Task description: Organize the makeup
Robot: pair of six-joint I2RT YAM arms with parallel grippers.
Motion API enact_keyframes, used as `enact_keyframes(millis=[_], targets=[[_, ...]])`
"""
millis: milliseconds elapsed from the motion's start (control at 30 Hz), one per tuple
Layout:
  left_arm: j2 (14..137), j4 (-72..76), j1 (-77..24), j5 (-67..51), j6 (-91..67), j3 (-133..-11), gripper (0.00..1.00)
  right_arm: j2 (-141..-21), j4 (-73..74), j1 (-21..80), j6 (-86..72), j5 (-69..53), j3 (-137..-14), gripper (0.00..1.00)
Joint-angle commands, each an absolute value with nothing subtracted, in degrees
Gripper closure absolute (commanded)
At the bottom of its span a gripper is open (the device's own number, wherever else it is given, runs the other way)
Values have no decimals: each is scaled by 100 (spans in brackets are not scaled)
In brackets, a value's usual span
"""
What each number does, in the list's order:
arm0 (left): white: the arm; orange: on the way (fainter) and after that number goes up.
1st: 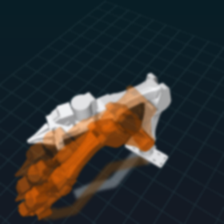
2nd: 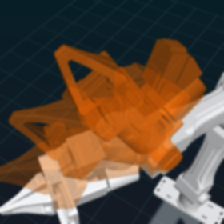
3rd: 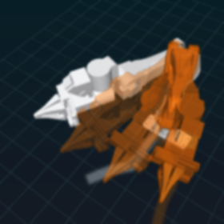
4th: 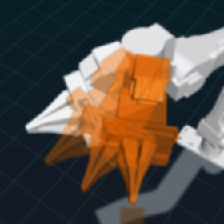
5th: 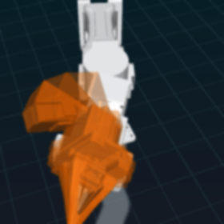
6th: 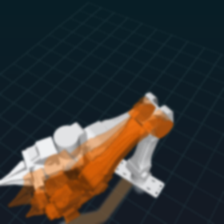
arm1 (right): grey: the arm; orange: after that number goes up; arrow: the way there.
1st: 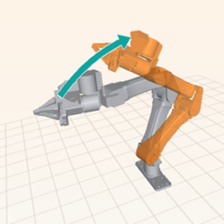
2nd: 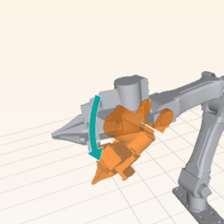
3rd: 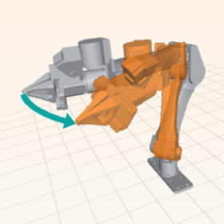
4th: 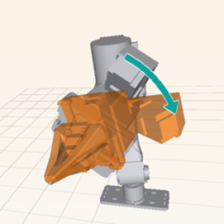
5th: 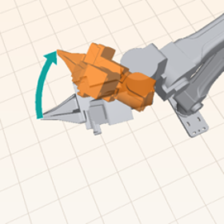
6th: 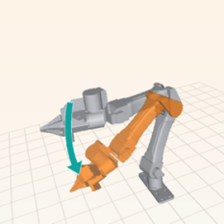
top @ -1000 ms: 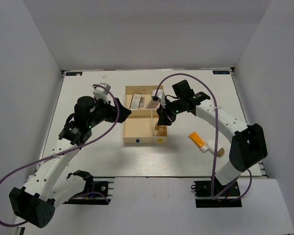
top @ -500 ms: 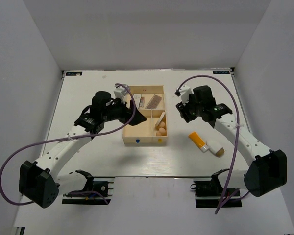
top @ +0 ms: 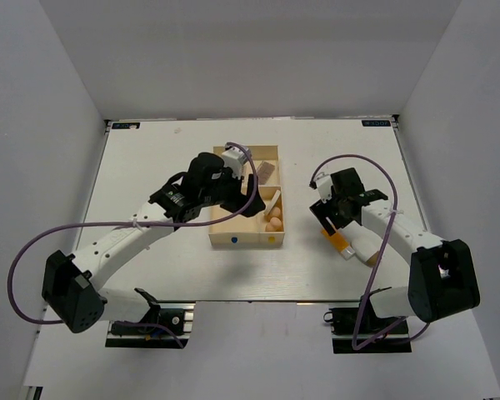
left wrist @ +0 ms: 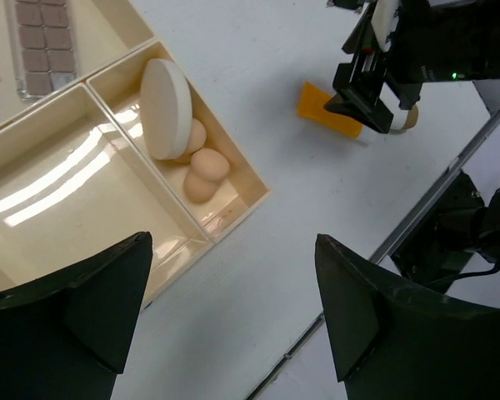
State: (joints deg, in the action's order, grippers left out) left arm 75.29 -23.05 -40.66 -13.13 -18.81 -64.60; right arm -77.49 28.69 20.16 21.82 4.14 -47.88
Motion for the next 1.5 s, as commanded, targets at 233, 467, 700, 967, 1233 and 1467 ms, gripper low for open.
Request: enact_keyframes(millis=[233, 467, 700, 967, 1233, 1467], targets=[[6821, -2364, -4131, -1204, -1617, -6074, 12, -8147, 3015, 1732, 2320, 97, -4860, 24], [6407, -2303, -4131, -1055, -1608, -5827, 11, -8367, 3164, 1679, 2399, -228, -4851, 25], [6328, -2347, -4131, -976, -1565, -5775, 11, -8569, 3243, 1635, 2566, -352, -4702, 32], [5837, -2382, -4131, -98, -1494, -5520, 10, -8745, 3261, 1608, 2733, -448, -4579, 46], [5291, -2373, -4008, 536, -1494, -5353, 9, -8561, 3401, 1696, 2882, -658, -5158, 87], [5142, -2320, -4008, 967, -1468, -5256, 8, -8622, 3700, 2100, 2936, -1370, -6773, 96]])
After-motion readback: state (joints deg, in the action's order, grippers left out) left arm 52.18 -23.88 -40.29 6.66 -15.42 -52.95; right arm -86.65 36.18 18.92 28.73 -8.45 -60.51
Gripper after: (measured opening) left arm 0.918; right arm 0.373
